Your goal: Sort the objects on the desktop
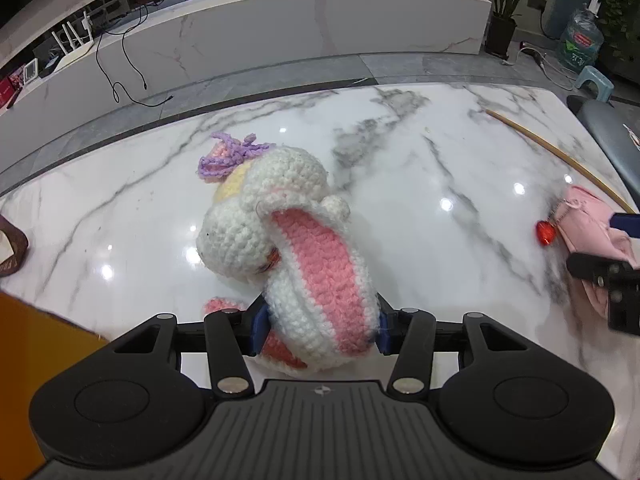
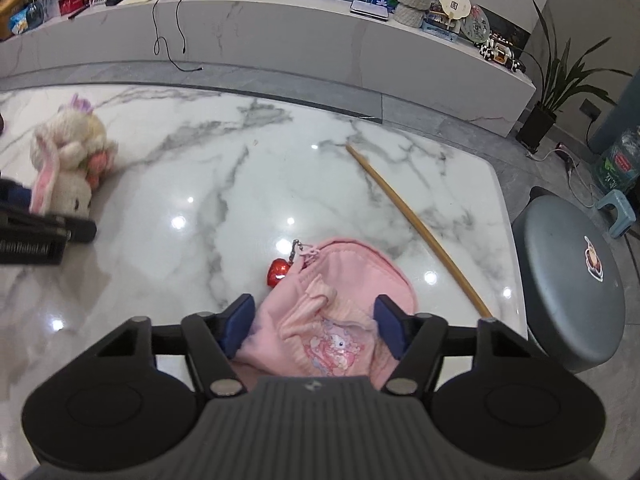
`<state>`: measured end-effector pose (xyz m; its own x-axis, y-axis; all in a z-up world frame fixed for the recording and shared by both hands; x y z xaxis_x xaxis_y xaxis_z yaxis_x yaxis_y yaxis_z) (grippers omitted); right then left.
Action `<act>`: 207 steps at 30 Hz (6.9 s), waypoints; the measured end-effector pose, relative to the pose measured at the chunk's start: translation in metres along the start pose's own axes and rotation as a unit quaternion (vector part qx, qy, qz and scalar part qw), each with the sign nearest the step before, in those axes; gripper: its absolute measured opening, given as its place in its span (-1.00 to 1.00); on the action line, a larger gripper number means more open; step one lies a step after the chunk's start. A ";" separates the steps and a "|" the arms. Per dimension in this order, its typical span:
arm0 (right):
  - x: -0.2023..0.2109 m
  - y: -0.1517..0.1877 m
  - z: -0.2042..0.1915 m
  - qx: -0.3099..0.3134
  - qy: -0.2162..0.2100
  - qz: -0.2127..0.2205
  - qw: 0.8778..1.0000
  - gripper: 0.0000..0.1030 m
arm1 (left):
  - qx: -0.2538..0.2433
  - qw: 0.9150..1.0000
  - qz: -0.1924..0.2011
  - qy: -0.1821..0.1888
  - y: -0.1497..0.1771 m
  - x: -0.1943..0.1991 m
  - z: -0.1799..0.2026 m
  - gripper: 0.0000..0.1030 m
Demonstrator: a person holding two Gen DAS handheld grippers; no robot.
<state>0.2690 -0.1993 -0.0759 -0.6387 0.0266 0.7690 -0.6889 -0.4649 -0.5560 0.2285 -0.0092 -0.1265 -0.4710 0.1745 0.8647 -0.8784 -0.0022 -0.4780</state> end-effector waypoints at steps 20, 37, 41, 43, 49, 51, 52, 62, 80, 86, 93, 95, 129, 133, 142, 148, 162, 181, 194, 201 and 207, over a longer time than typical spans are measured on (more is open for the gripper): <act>0.049 -0.001 0.030 -0.090 -0.108 0.020 0.990 -0.65 | -0.003 0.999 0.031 0.036 0.009 0.052 0.032 0.05; 0.077 -0.003 0.043 -0.121 -0.134 0.037 0.983 -0.65 | -0.002 0.996 0.078 0.043 0.007 0.095 0.040 0.02; 0.082 -0.008 0.042 -0.123 -0.135 0.042 0.982 -0.65 | 0.000 0.995 0.093 0.041 0.004 0.108 0.037 0.02; 0.087 -0.011 0.038 -0.121 -0.138 0.047 0.982 -0.65 | -0.002 0.994 0.099 0.041 0.003 0.116 0.036 0.02; 0.109 -0.025 0.016 -0.112 -0.154 0.069 0.979 -0.65 | -0.006 0.992 0.122 0.042 0.000 0.144 0.032 0.02; 0.119 -0.031 0.006 -0.107 -0.162 0.078 0.978 -0.65 | -0.007 0.991 0.129 0.041 0.000 0.155 0.030 0.02; 0.125 -0.033 0.000 -0.104 -0.165 0.083 0.977 -0.65 | -0.008 0.990 0.133 0.040 0.000 0.162 0.029 0.02; 0.180 -0.058 -0.072 -0.056 -0.217 0.136 0.965 -0.65 | 0.008 0.985 0.172 0.011 0.011 0.228 -0.013 0.02; 0.261 -0.053 -0.229 0.060 -0.313 0.171 0.932 -0.65 | 0.101 0.979 0.172 -0.051 0.087 0.287 -0.129 0.02; 0.265 -0.042 -0.263 0.098 -0.324 0.164 0.926 -0.64 | 0.123 0.978 0.159 -0.055 0.108 0.282 -0.152 0.02; 0.260 -0.042 -0.274 0.100 -0.336 0.157 0.923 -0.63 | 0.137 0.979 0.139 -0.055 0.121 0.264 -0.169 0.02; 0.257 -0.044 -0.278 0.099 -0.337 0.158 0.923 -0.63 | 0.140 0.980 0.132 -0.055 0.122 0.257 -0.172 0.02; 0.205 -0.063 -0.326 0.061 -0.335 0.132 0.931 -0.43 | 0.200 0.974 0.097 -0.045 0.127 0.220 -0.224 0.27; 0.212 -0.062 -0.314 0.051 -0.331 0.139 0.932 -0.15 | 0.191 0.975 0.107 -0.049 0.130 0.230 -0.216 0.32; 0.244 -0.054 -0.285 0.055 -0.323 0.174 0.929 -0.01 | 0.181 0.973 0.136 -0.051 0.137 0.263 -0.194 0.41; 0.259 -0.039 -0.274 0.075 -0.309 0.187 0.929 0.22 | 0.179 0.971 0.150 -0.055 0.152 0.281 -0.180 0.43; 0.283 -0.001 -0.241 0.072 -0.244 0.204 0.946 0.88 | 0.175 0.969 0.164 -0.068 0.180 0.305 -0.155 0.56; 0.310 0.038 -0.221 0.071 -0.191 0.228 0.952 0.98 | 0.164 0.964 0.192 -0.088 0.204 0.303 -0.138 0.72; 0.315 0.056 -0.213 0.021 -0.150 0.233 0.961 0.98 | 0.166 0.954 0.233 -0.091 0.211 0.316 -0.128 0.74; 0.309 0.058 -0.229 0.013 -0.141 0.219 0.965 0.98 | 0.181 0.954 0.218 -0.099 0.214 0.312 -0.133 0.74; 0.303 0.054 -0.240 0.002 -0.125 0.208 0.970 0.98 | 0.176 0.956 0.198 -0.130 0.218 0.306 -0.134 0.78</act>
<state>-0.0441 -0.0042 0.0509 -0.7578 -0.3795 0.5307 -0.3874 -0.3927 -0.8341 -0.0966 0.1755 0.0135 -0.7359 -0.1585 0.6583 -0.5794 -0.3556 -0.7334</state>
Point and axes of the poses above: each gripper's, at about its wrist camera, not at the fingertips, and x roughly against the way its jaws point, z to its right, y to its underside, the point moved 6 cm from there along -x, roughly the way its jaws point, and after that the axes turned 13 degrees about y, right-handed, at the moved point
